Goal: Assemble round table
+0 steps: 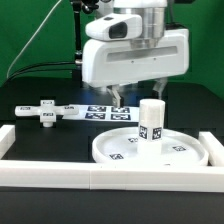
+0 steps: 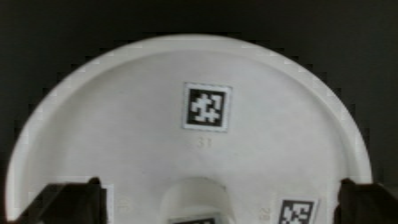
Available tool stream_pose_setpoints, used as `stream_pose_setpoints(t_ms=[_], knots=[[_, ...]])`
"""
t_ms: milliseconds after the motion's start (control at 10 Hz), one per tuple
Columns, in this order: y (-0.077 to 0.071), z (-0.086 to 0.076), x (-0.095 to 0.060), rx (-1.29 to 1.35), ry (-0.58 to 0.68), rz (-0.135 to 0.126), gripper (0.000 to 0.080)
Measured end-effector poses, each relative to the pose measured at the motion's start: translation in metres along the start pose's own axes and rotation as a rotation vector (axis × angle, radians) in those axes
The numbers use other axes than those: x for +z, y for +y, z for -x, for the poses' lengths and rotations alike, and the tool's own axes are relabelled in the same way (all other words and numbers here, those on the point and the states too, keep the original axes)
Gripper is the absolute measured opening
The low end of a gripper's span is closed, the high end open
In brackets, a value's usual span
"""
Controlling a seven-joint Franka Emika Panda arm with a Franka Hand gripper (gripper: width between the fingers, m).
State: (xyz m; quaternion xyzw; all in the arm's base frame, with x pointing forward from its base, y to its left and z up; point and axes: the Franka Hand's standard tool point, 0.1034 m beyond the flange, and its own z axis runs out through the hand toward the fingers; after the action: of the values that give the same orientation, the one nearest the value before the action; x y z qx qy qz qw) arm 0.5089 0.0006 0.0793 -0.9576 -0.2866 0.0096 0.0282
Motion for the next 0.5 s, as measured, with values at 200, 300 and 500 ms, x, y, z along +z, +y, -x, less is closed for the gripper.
stream_pose_setpoints(t_ms=[200, 300, 500], knots=[[0.0181, 0.0106, -0.007, -0.091, -0.004, -0.007, 0.0649], [0.0164, 0.0101, -0.0057, -0.109, -0.005, -0.007, 0.0649], [0.0179, 0.0121, -0.0046, -0.119, -0.007, -0.008, 0.0649]])
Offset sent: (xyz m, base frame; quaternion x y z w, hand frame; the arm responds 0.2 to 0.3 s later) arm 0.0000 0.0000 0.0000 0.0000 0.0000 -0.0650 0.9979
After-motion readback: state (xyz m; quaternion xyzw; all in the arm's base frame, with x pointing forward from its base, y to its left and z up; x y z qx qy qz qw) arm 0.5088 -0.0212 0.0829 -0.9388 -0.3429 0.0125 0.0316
